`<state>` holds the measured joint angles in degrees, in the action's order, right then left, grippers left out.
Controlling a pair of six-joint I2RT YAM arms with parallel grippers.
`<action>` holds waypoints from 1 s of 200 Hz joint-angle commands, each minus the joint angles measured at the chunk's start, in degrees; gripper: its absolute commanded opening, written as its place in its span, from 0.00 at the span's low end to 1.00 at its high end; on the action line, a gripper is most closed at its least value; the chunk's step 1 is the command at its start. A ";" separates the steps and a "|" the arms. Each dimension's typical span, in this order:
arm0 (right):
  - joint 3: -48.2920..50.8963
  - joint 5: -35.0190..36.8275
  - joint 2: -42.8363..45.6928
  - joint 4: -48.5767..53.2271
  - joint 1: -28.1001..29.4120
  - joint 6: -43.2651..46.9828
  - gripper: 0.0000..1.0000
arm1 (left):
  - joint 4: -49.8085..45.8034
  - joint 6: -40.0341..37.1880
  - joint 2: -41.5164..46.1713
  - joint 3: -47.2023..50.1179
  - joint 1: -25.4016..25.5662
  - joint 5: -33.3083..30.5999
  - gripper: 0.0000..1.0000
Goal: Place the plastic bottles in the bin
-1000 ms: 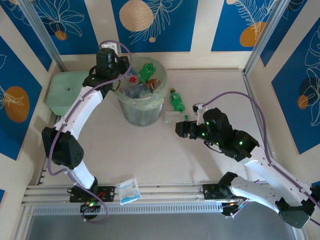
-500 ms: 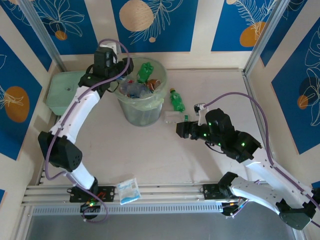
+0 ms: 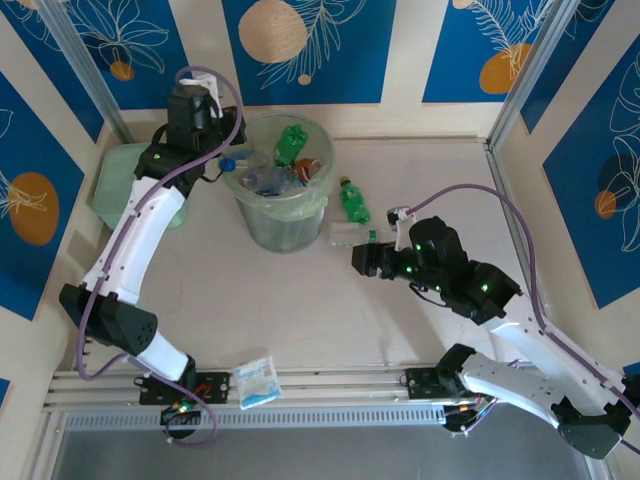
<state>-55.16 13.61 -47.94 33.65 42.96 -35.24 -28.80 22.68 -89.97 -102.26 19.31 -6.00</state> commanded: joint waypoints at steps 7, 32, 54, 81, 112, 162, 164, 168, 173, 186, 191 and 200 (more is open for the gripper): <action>-2.60 3.77 -1.30 3.41 -2.97 -2.20 0.72 | -3.34 2.00 3.00 2.21 0.15 3.28 0.08; -3.73 4.94 -3.04 6.74 -8.42 -5.00 0.72 | -7.54 2.33 5.21 2.15 0.37 8.18 0.08; -3.88 3.32 -5.52 8.97 -15.38 -7.89 0.75 | -11.21 1.22 9.07 3.73 1.26 11.93 0.11; -4.81 -2.18 -10.61 10.80 -24.62 -10.32 0.77 | -15.57 -0.94 15.39 7.93 3.16 14.47 0.13; -7.75 -4.94 -17.35 11.43 -29.18 -9.39 0.77 | -17.38 -1.41 23.60 15.65 4.88 16.07 0.21; -10.69 -8.21 -23.69 7.88 -31.66 -6.56 0.77 | -18.14 0.42 32.89 27.00 5.83 18.47 0.26; -10.79 -8.52 -24.04 7.67 -31.79 -6.47 0.77 | -18.14 0.43 33.21 27.41 5.87 18.52 0.26; -11.17 -9.26 -24.78 7.37 -32.09 -6.28 0.77 | -18.05 0.52 33.76 28.17 5.91 18.69 0.28; -11.69 -10.22 -25.85 6.96 -32.36 -5.88 0.77 | -17.98 0.57 34.35 29.12 5.91 18.97 0.28; -13.96 -12.02 -29.16 6.51 -32.58 -4.59 0.78 | -17.86 0.70 35.74 31.34 6.00 20.06 0.30; -15.01 -11.89 -30.61 6.60 -32.41 -4.13 0.78 | -17.94 0.85 36.07 32.05 6.00 20.42 0.31; -16.82 -12.08 -32.94 6.48 -32.29 -3.02 0.80 | -17.99 0.96 36.81 33.15 6.13 20.90 0.32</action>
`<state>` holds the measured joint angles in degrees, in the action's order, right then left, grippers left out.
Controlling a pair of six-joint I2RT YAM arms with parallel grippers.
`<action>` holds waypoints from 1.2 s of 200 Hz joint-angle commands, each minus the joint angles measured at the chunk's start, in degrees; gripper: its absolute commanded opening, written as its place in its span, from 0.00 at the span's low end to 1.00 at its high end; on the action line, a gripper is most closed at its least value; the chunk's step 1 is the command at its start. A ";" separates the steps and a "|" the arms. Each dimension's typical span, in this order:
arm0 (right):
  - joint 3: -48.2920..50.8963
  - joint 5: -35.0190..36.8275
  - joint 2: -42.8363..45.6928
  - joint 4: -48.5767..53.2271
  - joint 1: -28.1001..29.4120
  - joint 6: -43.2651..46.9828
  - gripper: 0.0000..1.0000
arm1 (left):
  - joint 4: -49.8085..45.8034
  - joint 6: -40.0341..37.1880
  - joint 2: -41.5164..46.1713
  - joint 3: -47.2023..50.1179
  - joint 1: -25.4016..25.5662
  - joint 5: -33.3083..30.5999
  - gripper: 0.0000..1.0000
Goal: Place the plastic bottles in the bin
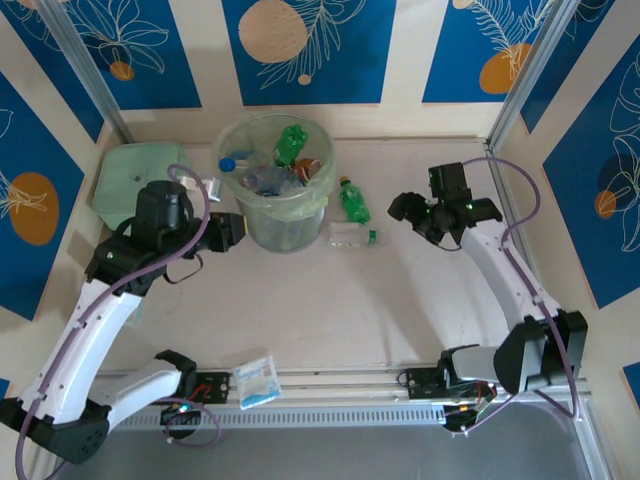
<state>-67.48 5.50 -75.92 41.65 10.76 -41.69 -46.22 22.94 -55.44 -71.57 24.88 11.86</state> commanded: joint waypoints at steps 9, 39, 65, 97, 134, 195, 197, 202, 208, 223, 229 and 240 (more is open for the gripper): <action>-6.32 -3.94 -7.62 -1.66 0.04 4.23 0.81 | -0.50 1.00 2.84 3.62 0.60 3.37 0.34; -12.53 -4.29 -16.77 -1.90 0.95 7.49 0.81 | 0.49 2.32 5.00 7.13 0.69 4.09 0.42; -18.97 -5.30 -25.15 -1.36 3.07 11.61 0.82 | 2.39 4.28 6.62 10.13 0.78 5.26 0.47; -28.21 -2.62 -35.29 1.71 5.76 15.42 0.83 | 3.16 5.59 7.52 11.62 0.78 4.93 0.50; -33.36 -3.58 -42.55 2.27 5.85 15.68 0.82 | 4.82 6.24 7.56 12.42 0.80 5.72 0.56; -37.61 -1.81 -50.12 4.60 6.54 16.69 0.81 | 4.95 6.33 7.41 11.90 0.92 5.63 0.58; -37.72 -1.81 -50.29 4.72 6.59 16.72 0.81 | 4.92 6.33 7.37 11.90 0.84 5.55 0.58; -37.81 -2.09 -50.62 4.81 6.64 16.88 0.80 | 4.84 6.24 7.36 11.81 0.78 5.46 0.58; -37.90 -2.17 -50.96 4.89 6.82 17.08 0.80 | 4.90 6.20 7.31 11.81 0.83 5.38 0.58; -38.38 -1.60 -51.92 5.26 7.05 17.46 0.80 | 4.75 6.07 7.18 11.81 0.80 5.37 0.58; -38.78 -1.31 -52.34 5.58 7.09 17.52 0.80 | 4.66 6.07 7.10 11.72 0.79 5.45 0.58; -39.32 -0.68 -53.06 6.03 7.10 17.57 0.79 | 4.65 6.01 7.01 11.72 0.86 5.53 0.58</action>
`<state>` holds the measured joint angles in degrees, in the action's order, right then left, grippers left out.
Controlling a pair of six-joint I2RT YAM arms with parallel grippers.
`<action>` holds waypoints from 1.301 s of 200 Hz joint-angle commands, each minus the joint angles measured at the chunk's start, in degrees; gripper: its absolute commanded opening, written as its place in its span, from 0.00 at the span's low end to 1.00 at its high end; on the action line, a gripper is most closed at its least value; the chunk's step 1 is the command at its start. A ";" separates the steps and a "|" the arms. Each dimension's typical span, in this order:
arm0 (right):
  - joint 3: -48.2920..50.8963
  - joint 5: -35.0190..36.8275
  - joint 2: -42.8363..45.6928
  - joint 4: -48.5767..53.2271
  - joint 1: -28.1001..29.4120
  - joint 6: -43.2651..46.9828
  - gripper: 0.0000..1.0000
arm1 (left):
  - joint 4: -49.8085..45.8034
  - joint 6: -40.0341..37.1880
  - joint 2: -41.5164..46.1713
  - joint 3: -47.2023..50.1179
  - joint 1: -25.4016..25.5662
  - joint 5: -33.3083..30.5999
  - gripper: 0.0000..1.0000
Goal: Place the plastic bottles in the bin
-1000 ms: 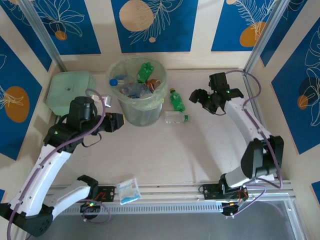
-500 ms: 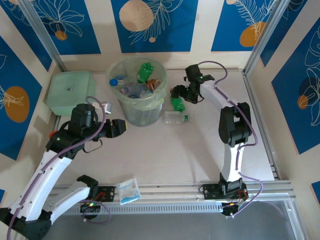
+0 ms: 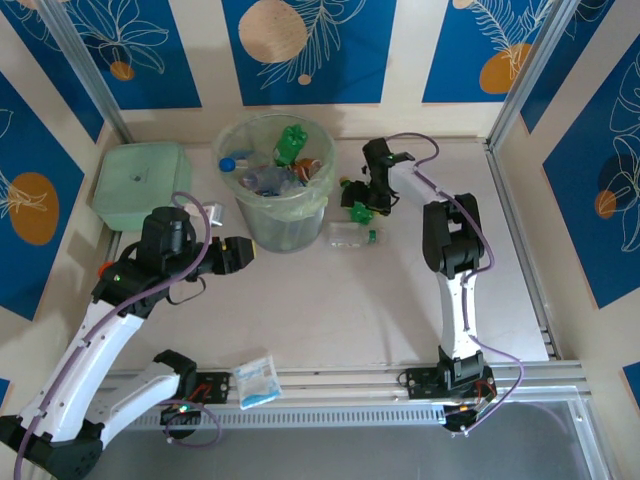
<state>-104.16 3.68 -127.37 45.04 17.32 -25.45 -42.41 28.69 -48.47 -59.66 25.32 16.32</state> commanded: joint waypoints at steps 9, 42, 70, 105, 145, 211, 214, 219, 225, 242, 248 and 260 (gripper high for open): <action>-2.88 1.34 -2.04 2.61 0.52 1.54 0.79 | 0.89 0.24 0.11 -0.19 0.42 1.24 0.58; -3.12 2.99 -3.06 2.42 0.26 2.07 0.75 | 0.51 0.06 0.30 -0.45 0.42 1.43 0.59; -3.13 2.47 -3.64 1.96 -0.16 2.84 0.74 | 0.01 -0.12 0.31 -0.89 0.36 1.44 0.59; -4.74 3.16 -5.65 2.90 -0.18 3.31 0.75 | -0.12 -0.19 0.23 -1.29 0.39 1.48 0.59; -3.35 3.35 -5.03 2.39 -0.41 2.78 0.65 | -0.89 -0.83 0.99 -1.19 0.40 0.49 0.60; 6.75 3.79 6.45 -3.46 -1.43 1.04 0.58 | -1.53 -0.06 -0.40 -3.59 0.41 0.88 0.60; 7.26 3.76 7.15 -3.80 -1.54 0.96 0.58 | -1.53 0.01 -0.36 -3.74 0.36 0.76 0.60; 8.11 3.67 8.28 -4.26 -1.68 0.78 0.56 | -1.53 0.12 -0.35 -3.86 0.35 0.51 0.60; 9.15 3.55 9.78 -4.90 -1.83 0.69 0.54 | -1.39 0.30 -0.37 -4.04 0.35 0.32 0.60; 12.51 3.08 13.98 -6.43 -2.28 0.41 0.52 | -1.02 0.24 -0.33 -4.36 0.34 0.30 0.61; 13.90 2.85 15.67 -7.05 -2.29 0.34 0.52 | -1.08 0.15 -0.39 -4.49 0.38 0.14 0.61; 16.92 2.48 19.21 -8.46 -2.29 0.06 0.52 | -1.34 -0.11 -0.45 -4.83 0.34 -0.22 0.62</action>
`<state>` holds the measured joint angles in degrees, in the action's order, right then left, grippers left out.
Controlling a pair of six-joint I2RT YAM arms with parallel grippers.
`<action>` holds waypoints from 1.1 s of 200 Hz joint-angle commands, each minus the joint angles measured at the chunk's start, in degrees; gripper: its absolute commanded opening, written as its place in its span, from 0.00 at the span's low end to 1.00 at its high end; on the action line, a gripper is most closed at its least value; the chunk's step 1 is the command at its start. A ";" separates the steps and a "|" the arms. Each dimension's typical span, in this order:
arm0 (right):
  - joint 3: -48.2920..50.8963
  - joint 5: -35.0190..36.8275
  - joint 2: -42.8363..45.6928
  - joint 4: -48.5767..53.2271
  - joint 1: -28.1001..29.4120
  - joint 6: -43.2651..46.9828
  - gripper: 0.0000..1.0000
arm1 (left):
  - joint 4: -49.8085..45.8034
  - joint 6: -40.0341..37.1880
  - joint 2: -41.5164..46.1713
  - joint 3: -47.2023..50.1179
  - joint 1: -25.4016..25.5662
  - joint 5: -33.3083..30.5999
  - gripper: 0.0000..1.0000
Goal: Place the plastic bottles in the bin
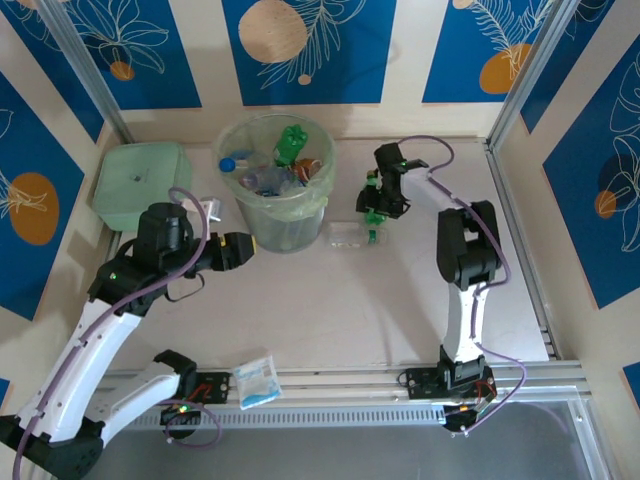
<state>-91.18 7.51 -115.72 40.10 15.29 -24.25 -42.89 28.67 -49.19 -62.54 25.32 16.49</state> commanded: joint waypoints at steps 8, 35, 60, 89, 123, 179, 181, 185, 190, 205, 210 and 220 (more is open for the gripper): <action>5.97 -1.53 10.00 -4.40 -0.29 -1.44 0.52 | -0.89 -0.12 -0.06 -2.03 0.34 -0.41 0.62; 12.99 -1.53 18.47 -5.90 -0.13 -2.88 0.52 | -0.07 0.96 -0.72 -1.87 0.34 0.63 0.62; 20.64 -1.36 28.01 -7.05 0.92 -3.85 0.52 | 1.45 1.91 -0.90 -1.69 0.35 1.46 0.64; 29.09 0.03 41.01 -6.49 4.03 -4.35 0.52 | 2.33 1.79 -1.80 -2.22 0.34 2.50 0.67; 36.66 -1.13 57.43 -6.00 11.07 -3.38 0.52 | 4.15 2.03 -4.10 -5.26 0.34 5.21 0.69; 38.26 -4.90 69.42 -7.57 27.60 -4.61 0.52 | 15.78 7.73 -8.93 -5.91 0.77 12.48 0.73; 38.13 -4.77 69.23 -7.58 28.13 -4.59 0.52 | 15.97 7.81 -9.09 -5.99 0.82 12.48 0.74; 37.74 -4.64 68.74 -7.66 29.11 -4.60 0.52 | 16.35 7.81 -9.40 -6.14 0.94 12.61 0.75; 37.22 -4.53 67.82 -7.64 30.25 -4.46 0.51 | 16.64 7.76 -9.79 -6.37 1.19 12.81 0.77; 35.21 -3.60 64.64 -7.56 34.15 -3.87 0.51 | 17.88 7.51 -10.69 -6.63 2.06 13.49 0.83; 34.63 -3.36 63.59 -7.64 35.52 -3.60 0.51 | 18.06 7.38 -10.95 -6.68 2.40 13.49 0.84; 33.30 -2.25 61.46 -7.84 37.99 -3.12 0.51 | 17.96 6.97 -11.40 -6.73 2.99 13.14 0.85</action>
<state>-54.63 3.88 -50.24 33.36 48.66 -28.08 -28.42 35.66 -59.96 -67.29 26.76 27.24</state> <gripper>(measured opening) 0.601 0.840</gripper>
